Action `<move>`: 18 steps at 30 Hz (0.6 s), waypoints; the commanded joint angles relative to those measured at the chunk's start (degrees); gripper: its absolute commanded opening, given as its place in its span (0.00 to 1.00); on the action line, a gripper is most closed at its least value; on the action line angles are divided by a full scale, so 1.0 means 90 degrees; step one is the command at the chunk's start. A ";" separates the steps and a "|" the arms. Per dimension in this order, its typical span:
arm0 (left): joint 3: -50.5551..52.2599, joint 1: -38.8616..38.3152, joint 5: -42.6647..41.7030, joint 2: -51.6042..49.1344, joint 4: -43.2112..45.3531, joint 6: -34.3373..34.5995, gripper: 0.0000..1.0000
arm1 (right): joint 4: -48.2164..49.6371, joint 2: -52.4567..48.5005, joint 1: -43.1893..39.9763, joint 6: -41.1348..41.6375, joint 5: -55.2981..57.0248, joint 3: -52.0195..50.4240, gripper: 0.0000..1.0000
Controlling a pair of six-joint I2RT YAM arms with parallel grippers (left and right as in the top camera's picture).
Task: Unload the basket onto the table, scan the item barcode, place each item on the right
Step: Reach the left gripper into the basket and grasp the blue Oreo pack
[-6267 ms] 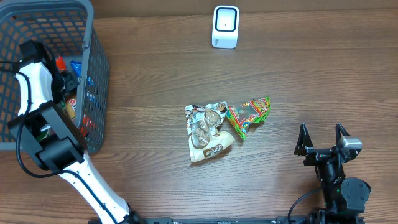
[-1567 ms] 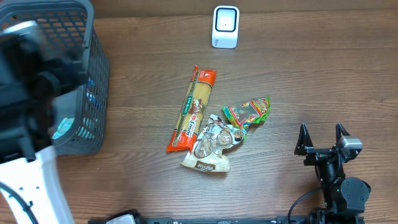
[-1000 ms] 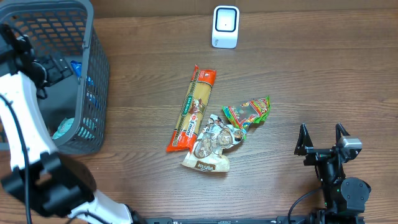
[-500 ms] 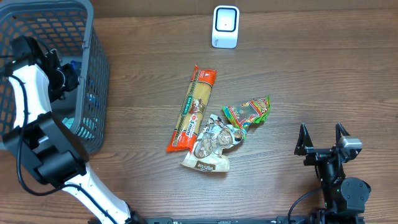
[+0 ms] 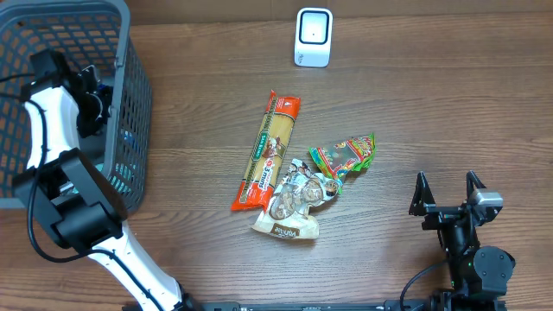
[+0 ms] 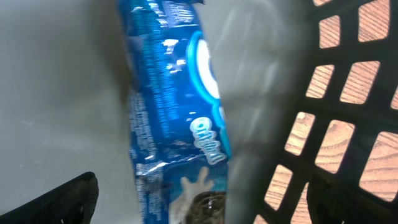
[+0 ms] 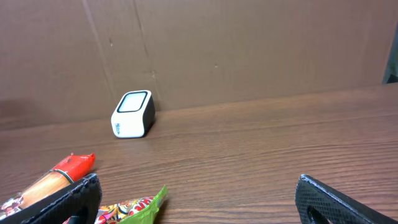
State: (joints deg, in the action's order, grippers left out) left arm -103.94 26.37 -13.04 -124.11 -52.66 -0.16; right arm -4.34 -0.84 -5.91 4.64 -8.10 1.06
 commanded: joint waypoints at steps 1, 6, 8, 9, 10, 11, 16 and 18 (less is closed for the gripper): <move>-0.0002 -0.0192 0.0338 -0.0141 0.0002 0.0206 0.97 | 0.0024 0.0061 -0.0019 -0.0019 0.0056 -0.0068 1.00; -0.0002 -0.0223 0.0432 -0.0141 -0.0034 0.0260 0.94 | 0.0024 0.0061 -0.0019 -0.0019 0.0056 -0.0068 1.00; -0.0002 -0.0223 0.0527 -0.0141 -0.0044 0.0379 0.93 | 0.0024 0.0061 -0.0019 -0.0019 0.0056 -0.0068 1.00; -0.0002 -0.0223 0.0522 -0.0141 -0.0044 0.0379 0.93 | 0.0024 0.0061 -0.0019 -0.0019 0.0056 -0.0068 1.00; -0.0002 -0.0221 0.0522 -0.0141 -0.0044 0.0376 0.93 | 0.0024 0.0061 -0.0019 -0.0022 0.0056 -0.0068 1.00; -0.0002 -0.0221 0.0522 -0.0143 -0.0044 0.0376 0.93 | 0.0024 0.0061 -0.0019 -0.0019 0.0056 -0.0068 1.00; -0.0002 -0.0223 0.0515 -0.0372 -0.0070 0.0384 0.92 | 0.0024 0.0061 -0.0019 -0.0019 0.0056 -0.0068 1.00; -0.0002 -0.0223 0.0515 -0.0515 -0.0117 0.0401 0.91 | 0.0024 0.0061 -0.0019 -0.0019 0.0056 -0.0068 1.00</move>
State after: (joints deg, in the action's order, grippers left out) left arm -103.94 25.08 -8.71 -125.40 -52.93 2.61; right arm -4.34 -0.84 -5.91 4.64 -8.10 1.06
